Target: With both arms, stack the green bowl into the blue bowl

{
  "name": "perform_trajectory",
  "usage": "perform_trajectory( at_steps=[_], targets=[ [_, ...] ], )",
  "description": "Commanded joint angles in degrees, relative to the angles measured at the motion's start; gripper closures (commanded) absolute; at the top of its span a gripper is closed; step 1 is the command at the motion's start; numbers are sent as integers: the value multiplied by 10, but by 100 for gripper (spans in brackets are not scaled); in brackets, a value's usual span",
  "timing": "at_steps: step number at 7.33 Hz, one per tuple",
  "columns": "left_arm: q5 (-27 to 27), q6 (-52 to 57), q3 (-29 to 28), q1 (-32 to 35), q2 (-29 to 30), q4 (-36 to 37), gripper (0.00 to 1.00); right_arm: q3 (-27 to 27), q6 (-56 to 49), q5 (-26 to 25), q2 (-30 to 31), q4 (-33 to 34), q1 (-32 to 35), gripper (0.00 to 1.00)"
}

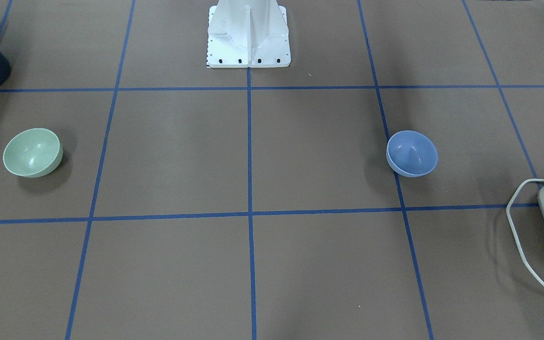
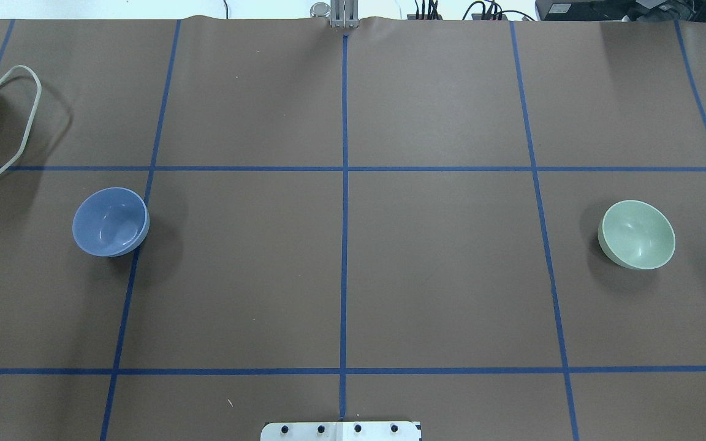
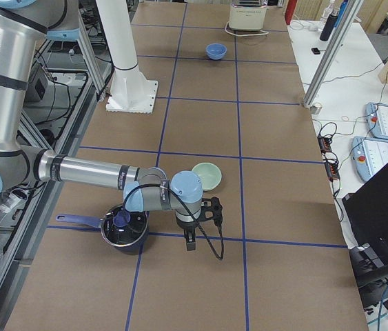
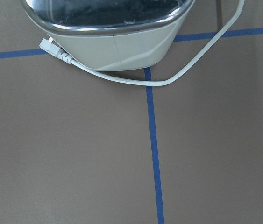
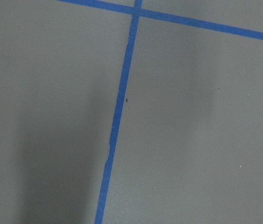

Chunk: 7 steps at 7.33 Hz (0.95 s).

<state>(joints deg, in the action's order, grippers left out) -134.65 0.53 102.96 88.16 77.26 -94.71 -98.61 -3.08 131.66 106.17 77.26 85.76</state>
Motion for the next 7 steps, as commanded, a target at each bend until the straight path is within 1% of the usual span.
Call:
perform_trajectory(
  at_steps=[1,5,6,7],
  targets=[
    [-1,0,1,0,0,0,1,0,0,0,0,0,-1,0],
    [-5,-7,4,0,8,-5,1,-1,2,6,1,-2,-1,0],
    [-4,-7,15,0,13,-16,1,-2,5,12,0,-19,-1,0],
    [-5,-6,23,0,16,-34,1,-6,11,18,-4,-81,-1,0]
  ],
)
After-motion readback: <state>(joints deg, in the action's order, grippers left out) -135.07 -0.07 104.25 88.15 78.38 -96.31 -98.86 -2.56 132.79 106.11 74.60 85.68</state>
